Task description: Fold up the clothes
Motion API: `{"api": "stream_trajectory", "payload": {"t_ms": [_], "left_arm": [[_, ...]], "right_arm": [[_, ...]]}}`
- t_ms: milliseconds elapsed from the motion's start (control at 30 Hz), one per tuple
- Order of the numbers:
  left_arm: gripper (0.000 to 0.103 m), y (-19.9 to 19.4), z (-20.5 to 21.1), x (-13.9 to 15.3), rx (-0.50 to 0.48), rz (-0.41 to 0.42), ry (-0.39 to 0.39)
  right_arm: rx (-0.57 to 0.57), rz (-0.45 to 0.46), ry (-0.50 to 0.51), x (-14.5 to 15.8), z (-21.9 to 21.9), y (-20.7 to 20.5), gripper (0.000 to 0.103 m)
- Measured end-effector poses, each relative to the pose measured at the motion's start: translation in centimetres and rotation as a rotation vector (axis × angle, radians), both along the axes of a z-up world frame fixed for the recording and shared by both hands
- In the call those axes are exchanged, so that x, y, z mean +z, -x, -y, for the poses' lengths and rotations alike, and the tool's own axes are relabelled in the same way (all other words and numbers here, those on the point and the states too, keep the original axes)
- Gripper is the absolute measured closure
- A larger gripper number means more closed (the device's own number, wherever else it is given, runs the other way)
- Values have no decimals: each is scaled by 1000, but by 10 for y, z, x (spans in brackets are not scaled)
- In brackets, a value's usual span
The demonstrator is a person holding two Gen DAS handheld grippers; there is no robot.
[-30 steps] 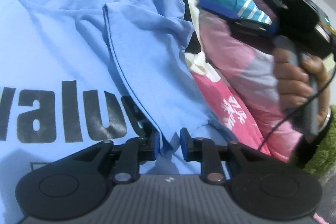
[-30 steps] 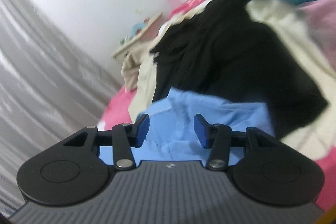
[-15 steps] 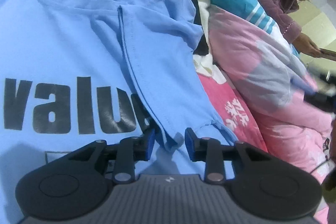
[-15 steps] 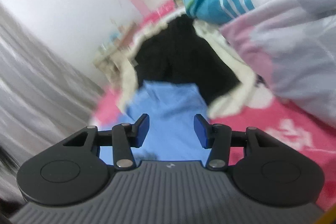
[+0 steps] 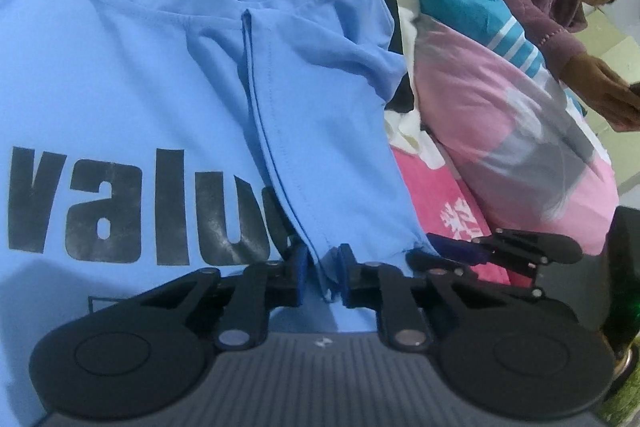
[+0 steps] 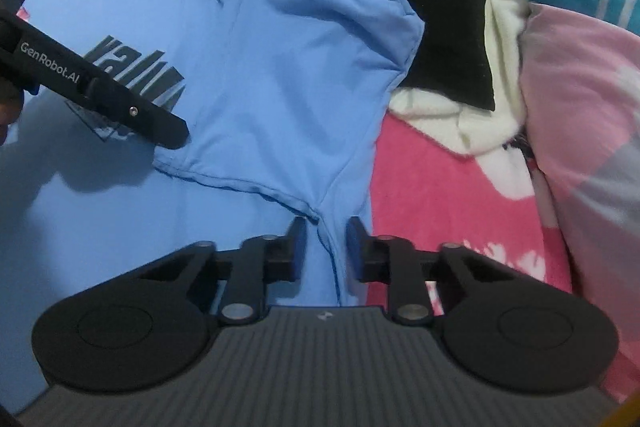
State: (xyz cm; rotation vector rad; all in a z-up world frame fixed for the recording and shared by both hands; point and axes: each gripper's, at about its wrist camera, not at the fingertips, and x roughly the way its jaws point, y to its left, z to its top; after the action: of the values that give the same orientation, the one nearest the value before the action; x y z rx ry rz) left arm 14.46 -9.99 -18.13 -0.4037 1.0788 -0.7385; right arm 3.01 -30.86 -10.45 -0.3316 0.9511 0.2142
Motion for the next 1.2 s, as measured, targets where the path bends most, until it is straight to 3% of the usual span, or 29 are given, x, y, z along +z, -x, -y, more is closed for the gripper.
{"api": "stream_trajectory", "payload": {"t_ms": [67, 133, 400, 633, 700, 800, 933, 1067, 1200], "left_arm": [[101, 2, 1, 0, -10, 18, -10], [101, 4, 3, 2, -19, 35, -14], [101, 6, 21, 8, -65, 51, -34], [96, 15, 24, 8, -113, 77, -90], [91, 20, 20, 11, -128, 102, -105], [80, 27, 15, 18, -153, 132, -122], [77, 32, 13, 36, -182, 256, -160], [77, 29, 19, 61, -215, 445, -204], [69, 15, 47, 77, -251, 615, -254]], "right_arm": [[-13, 22, -4, 3, 0, 2, 97], [-38, 52, 0, 7, 2, 5, 100], [-145, 133, 32, 19, 16, 16, 100], [-199, 90, 79, -8, 24, 10, 99], [-208, 92, 68, -6, 25, 11, 95], [-230, 90, 62, 2, 32, 15, 74], [-287, 79, -21, 19, 52, 27, 63], [-335, 111, -157, 39, 70, 36, 63], [-338, 132, -323, 42, 78, 31, 63]]}}
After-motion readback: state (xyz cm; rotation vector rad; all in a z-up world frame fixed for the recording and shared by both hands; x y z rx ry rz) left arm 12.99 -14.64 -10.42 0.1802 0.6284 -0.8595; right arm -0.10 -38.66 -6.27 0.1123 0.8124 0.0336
